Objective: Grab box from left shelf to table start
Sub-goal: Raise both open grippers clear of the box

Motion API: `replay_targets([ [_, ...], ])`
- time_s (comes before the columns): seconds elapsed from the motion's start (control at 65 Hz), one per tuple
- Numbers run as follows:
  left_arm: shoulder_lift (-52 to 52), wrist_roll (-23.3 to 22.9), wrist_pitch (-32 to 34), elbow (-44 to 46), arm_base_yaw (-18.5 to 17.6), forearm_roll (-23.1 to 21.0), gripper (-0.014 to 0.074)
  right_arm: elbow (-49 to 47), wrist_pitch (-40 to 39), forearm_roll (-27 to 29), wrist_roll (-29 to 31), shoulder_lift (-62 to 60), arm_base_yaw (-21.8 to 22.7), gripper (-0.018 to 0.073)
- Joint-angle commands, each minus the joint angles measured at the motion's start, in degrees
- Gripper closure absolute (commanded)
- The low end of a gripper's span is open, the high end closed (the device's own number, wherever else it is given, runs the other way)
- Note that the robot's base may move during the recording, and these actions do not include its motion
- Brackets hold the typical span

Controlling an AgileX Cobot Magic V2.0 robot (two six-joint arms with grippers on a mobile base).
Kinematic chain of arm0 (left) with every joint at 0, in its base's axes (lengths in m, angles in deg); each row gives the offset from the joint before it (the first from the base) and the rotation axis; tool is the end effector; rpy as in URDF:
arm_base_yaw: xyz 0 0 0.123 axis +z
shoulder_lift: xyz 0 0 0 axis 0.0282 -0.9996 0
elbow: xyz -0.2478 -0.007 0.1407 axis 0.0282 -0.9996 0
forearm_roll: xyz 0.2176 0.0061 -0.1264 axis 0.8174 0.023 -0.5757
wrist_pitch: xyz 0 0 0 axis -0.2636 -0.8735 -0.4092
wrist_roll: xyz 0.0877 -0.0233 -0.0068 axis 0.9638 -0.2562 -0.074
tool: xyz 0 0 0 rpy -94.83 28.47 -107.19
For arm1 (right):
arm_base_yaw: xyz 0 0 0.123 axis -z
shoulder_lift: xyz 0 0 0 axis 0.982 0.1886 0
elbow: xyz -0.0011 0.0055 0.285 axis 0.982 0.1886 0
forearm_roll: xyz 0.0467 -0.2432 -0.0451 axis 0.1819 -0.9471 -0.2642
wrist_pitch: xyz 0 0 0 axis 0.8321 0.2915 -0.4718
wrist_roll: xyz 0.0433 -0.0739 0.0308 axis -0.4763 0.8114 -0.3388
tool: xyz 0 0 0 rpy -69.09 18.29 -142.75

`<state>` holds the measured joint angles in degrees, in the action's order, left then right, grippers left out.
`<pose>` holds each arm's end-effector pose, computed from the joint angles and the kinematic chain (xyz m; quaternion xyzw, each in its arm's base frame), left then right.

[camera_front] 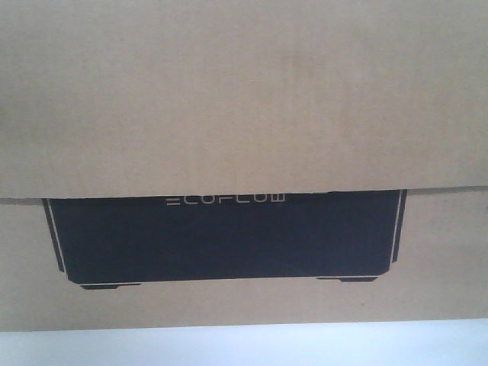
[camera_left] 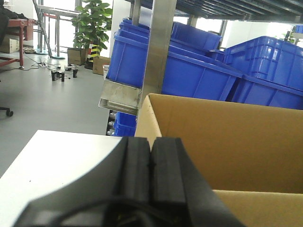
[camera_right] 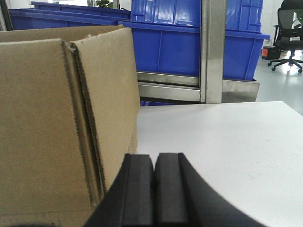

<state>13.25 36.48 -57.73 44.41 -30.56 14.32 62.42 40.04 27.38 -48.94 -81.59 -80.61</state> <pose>0.0443 0.0042 0.3276 0.0240 0.6738 -0.1385 0.7254 0.0568 0.0014 0.2039 0.0306 0.6823 0.0515 0.7286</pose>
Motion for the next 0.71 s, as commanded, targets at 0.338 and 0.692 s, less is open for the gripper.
replay_targets([
  [0.338,-0.69,-0.49,4.14,1.48,-0.13,1.55,0.0689,-0.97,-5.52,0.05,0.55,0.07,0.39,0.051],
  [0.692,0.46,1.98,3.3,-0.73,-0.02,-0.94,0.0689,-0.97,-5.52,0.05,0.55,0.07,0.39,0.051],
])
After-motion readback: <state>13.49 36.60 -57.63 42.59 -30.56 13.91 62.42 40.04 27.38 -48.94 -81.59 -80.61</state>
